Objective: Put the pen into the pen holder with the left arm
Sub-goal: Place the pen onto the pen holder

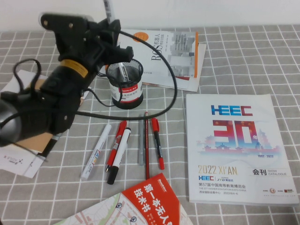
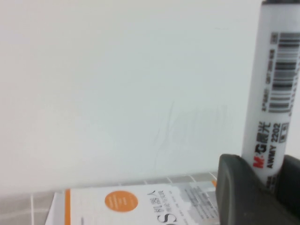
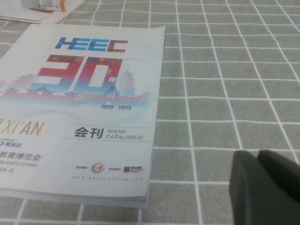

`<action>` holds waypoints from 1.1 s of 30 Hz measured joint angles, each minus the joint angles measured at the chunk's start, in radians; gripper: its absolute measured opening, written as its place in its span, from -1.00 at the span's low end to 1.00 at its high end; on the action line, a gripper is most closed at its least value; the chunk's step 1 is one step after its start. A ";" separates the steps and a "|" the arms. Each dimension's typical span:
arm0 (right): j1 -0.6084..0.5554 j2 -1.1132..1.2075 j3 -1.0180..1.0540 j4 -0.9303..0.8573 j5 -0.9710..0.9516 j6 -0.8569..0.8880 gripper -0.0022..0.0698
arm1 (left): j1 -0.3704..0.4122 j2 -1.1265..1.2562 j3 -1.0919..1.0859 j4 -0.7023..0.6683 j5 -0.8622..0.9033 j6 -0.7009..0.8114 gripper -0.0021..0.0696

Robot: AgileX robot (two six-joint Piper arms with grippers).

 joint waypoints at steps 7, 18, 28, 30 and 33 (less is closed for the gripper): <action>0.000 0.000 0.000 0.000 0.000 0.000 -0.98 | 0.045 0.120 -0.012 0.016 -0.071 -0.061 -0.64; 0.000 0.000 0.000 0.000 0.000 0.000 -0.98 | 0.049 0.200 -0.046 0.029 -0.086 -0.067 -0.64; 0.000 0.000 0.000 0.000 0.000 0.000 -0.98 | 0.049 0.245 -0.048 0.031 -0.090 -0.067 -0.64; 0.000 0.000 0.000 0.000 0.000 0.000 -0.98 | 0.049 0.248 -0.048 0.031 -0.090 -0.069 -0.61; 0.000 0.000 0.000 0.000 0.000 0.000 -0.98 | 0.049 0.249 -0.048 0.031 -0.090 -0.069 -0.42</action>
